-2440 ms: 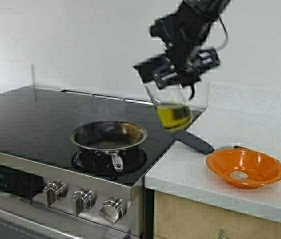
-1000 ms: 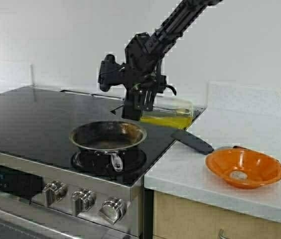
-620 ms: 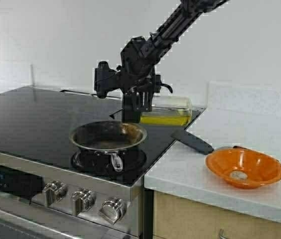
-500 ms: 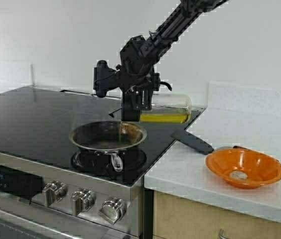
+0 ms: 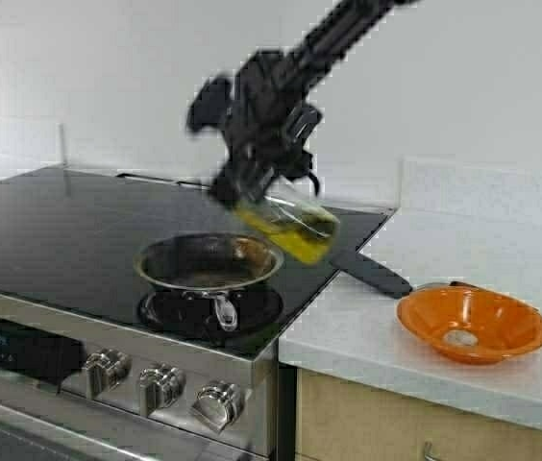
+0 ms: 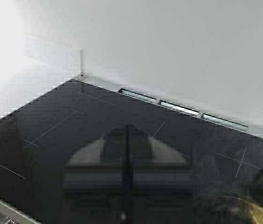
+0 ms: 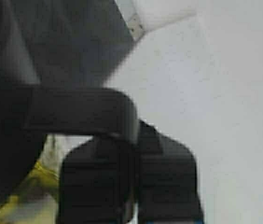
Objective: Add oil to the pan and cook the shrimp and serve it
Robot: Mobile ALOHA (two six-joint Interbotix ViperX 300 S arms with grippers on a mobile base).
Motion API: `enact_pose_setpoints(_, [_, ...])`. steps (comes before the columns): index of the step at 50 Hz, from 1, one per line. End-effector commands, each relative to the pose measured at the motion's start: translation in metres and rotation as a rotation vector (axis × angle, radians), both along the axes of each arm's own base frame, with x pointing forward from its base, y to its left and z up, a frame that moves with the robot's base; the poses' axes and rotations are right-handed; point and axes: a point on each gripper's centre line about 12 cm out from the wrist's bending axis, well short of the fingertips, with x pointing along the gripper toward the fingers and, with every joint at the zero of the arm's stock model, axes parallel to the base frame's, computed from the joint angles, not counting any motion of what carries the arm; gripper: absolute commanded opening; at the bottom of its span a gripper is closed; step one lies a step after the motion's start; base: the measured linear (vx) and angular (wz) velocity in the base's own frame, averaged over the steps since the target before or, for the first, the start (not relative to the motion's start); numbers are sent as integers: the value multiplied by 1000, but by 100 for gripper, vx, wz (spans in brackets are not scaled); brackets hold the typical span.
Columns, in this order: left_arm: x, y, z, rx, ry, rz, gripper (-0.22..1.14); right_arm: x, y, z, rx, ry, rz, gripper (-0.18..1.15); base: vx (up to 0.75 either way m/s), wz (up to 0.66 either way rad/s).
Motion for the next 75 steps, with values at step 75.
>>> enact_pose_setpoints(75, [0, 0, 0, 0, -3, -2, 3, -56, -130, 147, 940, -210, -42, 8, 0, 0])
